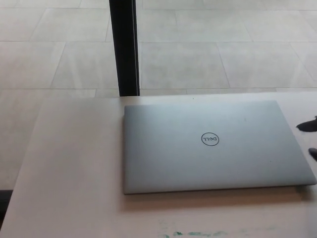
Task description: The robot uses its right hand to push down on the lid of a laptop kept in the middle of the desk to close it
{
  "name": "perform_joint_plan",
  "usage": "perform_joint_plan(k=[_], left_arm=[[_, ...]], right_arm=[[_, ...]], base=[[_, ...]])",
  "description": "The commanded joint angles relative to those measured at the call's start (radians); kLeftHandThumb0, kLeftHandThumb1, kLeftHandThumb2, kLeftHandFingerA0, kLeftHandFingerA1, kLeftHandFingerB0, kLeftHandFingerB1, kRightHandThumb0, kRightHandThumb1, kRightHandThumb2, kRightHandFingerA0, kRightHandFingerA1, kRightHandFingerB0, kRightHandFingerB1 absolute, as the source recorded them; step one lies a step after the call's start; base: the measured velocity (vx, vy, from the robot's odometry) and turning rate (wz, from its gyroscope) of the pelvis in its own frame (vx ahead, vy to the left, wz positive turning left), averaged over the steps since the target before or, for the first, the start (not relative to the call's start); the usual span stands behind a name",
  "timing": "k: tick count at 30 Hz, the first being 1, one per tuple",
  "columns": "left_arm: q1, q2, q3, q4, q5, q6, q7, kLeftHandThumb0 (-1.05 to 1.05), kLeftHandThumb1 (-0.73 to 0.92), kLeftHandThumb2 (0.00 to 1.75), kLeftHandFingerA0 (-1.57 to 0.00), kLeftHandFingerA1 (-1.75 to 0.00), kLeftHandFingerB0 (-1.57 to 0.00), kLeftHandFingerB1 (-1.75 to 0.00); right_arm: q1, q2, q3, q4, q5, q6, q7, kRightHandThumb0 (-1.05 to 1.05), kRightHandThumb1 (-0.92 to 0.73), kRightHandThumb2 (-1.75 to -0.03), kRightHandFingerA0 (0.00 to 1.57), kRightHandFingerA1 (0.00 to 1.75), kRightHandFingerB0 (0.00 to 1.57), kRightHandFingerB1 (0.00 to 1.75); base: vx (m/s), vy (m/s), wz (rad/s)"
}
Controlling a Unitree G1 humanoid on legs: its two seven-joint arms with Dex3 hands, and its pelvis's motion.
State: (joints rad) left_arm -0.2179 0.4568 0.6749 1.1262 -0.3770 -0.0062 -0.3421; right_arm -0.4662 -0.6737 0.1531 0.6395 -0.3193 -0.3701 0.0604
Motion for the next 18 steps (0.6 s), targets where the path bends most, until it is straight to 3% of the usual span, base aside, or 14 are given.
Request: perform_joint_plan(k=[1,4,5,6,7,8,9,10,11,12,13,15,17,18], left_arm=[[0.014,0.025,-0.006,0.012,-0.015,0.008,-0.003,-1.05,0.85,0.74,-0.38,-0.45,-0.30,-0.37],[0.019,0.029,0.002,0.021,-0.021,0.004,-0.004,-1.05,0.85,0.73,-0.38,-0.44,-0.31,-0.37],[0.021,0.027,0.007,0.013,-0.027,0.012,-0.002,-1.05,0.85,0.73,-0.37,-0.45,-0.30,-0.37],[0.023,0.025,0.009,0.004,-0.031,0.023,-0.001,-1.05,0.85,0.71,-0.36,-0.44,-0.29,-0.37],[0.022,0.022,0.009,0.008,-0.030,0.023,0.007,-1.05,0.86,0.72,-0.38,-0.45,-0.30,-0.37],[0.022,0.020,0.006,0.015,-0.026,0.017,0.007,-1.05,0.85,0.74,-0.39,-0.46,-0.30,-0.37],[0.022,0.019,0.005,0.021,-0.025,0.012,0.000,-1.05,0.85,0.74,-0.39,-0.48,-0.30,-0.39],[0.024,0.019,0.005,0.025,-0.026,0.006,-0.012,-1.05,0.85,0.74,-0.36,-0.46,-0.29,-0.38],[0.023,0.018,0.004,0.024,-0.024,0.007,-0.007,-1.05,0.85,0.73,-0.39,-0.44,-0.29,-0.37],[0.022,0.018,0.003,0.022,-0.022,0.008,0.002,-1.05,0.85,0.73,-0.39,-0.44,-0.29,-0.37],[0.022,0.021,0.004,0.018,-0.025,0.013,-0.003,-1.05,0.85,0.73,-0.36,-0.43,-0.27,-0.35],[0.023,0.022,0.006,0.016,-0.026,0.014,-0.005,-1.05,0.85,0.73,-0.36,-0.43,-0.27,-0.35],[0.029,0.021,0.006,0.013,-0.025,0.011,-0.002,-1.05,0.85,0.73,-0.37,-0.44,-0.28,-0.36],[0.028,0.021,0.002,0.011,-0.020,0.013,0.007,-1.05,0.85,0.74,-0.38,-0.43,-0.29,-0.36]], right_arm=[[0.126,-0.121,-0.410,-0.094,0.411,0.076,0.170,-0.65,-0.92,-0.73,0.50,0.56,0.43,0.39],[0.138,-0.109,-0.548,-0.064,0.459,0.113,0.114,-0.73,-0.92,-0.73,0.53,0.59,0.45,0.42],[0.143,-0.101,-0.632,-0.020,0.494,0.123,0.053,-0.83,-0.72,-0.92,0.66,0.71,0.56,0.52],[0.158,-0.091,-0.716,-0.003,0.534,0.157,0.007,-0.81,-0.90,-0.67,0.65,0.74,0.59,0.52],[0.178,-0.079,-0.803,-0.005,0.588,0.212,-0.006,-0.83,-0.90,-0.67,0.63,0.80,0.56,0.56],[0.195,-0.072,-0.862,0.010,0.594,0.230,-0.063,-0.83,-0.88,-0.67,0.71,0.88,0.61,0.60],[0.214,-0.073,-0.897,0.036,0.599,0.215,-0.080,-0.80,-0.90,-0.67,0.70,0.93,0.55,0.66],[0.237,-0.068,-0.951,0.073,0.608,0.202,-0.125,-0.82,-0.69,-0.99,0.74,0.95,0.53,0.71],[0.258,-0.066,-0.982,0.096,0.609,0.200,-0.159,-0.78,-0.92,-0.70,0.59,1.08,0.43,0.75],[0.285,-0.063,-1.021,0.123,0.606,0.199,-0.204,-0.78,-0.92,-0.70,0.59,1.08,0.43,0.75],[0.309,-0.048,-1.069,0.150,0.630,0.182,-0.239,-0.81,-0.92,-0.71,0.55,1.24,0.39,0.80],[0.316,-0.039,-1.098,0.159,0.632,0.179,-0.250,-0.81,-0.92,-0.71,0.55,1.24,0.39,0.80],[0.361,-0.017,-1.155,0.251,0.662,0.094,-0.292,-0.78,-0.92,-0.70,0.43,1.30,0.29,0.85],[0.381,-0.022,-1.178,0.296,0.684,0.106,-0.275,-0.82,-0.92,-0.71,0.44,1.35,0.21,0.86]], base=[[0.00,0.000,0.00],[0.00,0.000,0.00],[0.00,0.000,0.00],[0.00,0.000,0.00],[0.00,0.000,0.00],[0.00,0.000,0.00],[0.00,0.000,0.00],[0.00,0.000,0.00],[0.00,0.000,0.00],[0.00,0.000,0.00],[0.00,0.000,0.00],[0.00,0.000,0.00],[0.00,0.000,0.00],[0.00,0.000,0.00]])
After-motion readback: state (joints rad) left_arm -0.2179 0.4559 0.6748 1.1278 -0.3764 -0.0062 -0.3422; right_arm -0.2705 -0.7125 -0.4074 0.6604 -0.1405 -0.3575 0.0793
